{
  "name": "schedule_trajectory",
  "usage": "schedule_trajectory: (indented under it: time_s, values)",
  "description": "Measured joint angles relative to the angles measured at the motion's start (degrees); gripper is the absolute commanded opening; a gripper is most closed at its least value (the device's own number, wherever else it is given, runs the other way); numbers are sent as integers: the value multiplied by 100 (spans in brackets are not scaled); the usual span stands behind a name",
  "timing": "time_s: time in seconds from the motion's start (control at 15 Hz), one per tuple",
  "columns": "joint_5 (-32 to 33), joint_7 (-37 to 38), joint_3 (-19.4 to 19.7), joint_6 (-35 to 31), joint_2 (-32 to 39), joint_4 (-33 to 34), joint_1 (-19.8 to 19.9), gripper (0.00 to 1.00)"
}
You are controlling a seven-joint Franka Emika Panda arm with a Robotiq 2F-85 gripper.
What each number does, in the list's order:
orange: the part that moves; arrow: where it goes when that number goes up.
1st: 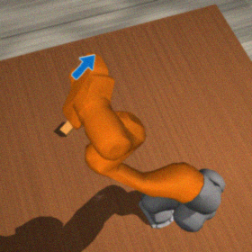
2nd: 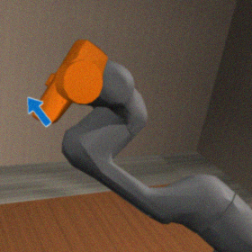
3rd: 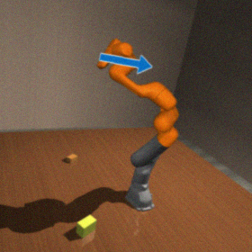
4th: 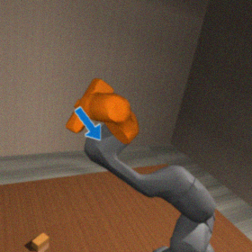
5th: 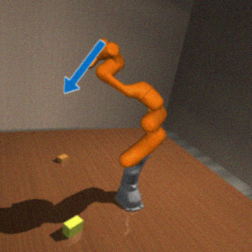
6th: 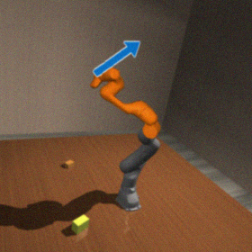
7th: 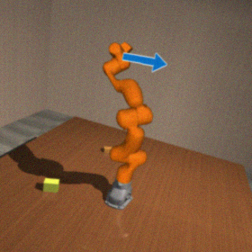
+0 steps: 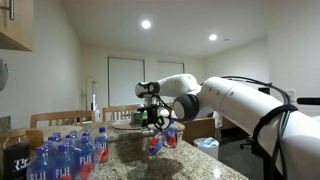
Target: Put three bottles of water a step above
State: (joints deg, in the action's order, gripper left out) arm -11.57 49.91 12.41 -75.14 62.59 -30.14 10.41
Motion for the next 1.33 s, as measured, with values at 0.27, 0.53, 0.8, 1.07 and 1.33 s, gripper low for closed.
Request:
schedule_trajectory:
  time_s: [0.27, 0.53, 0.8, 1.07, 1.33]
  values:
    - [6, 80, 48, 1, 0, 2, -24, 100]
    - [6, 80, 91, 6, -2, 2, -18, 100]
    - [6, 80, 184, 6, -2, 2, 43, 100]
    - [6, 79, 255, 43, -1, 0, 157, 100]
    - [127, -109, 269, 71, 8, -5, 101, 100]
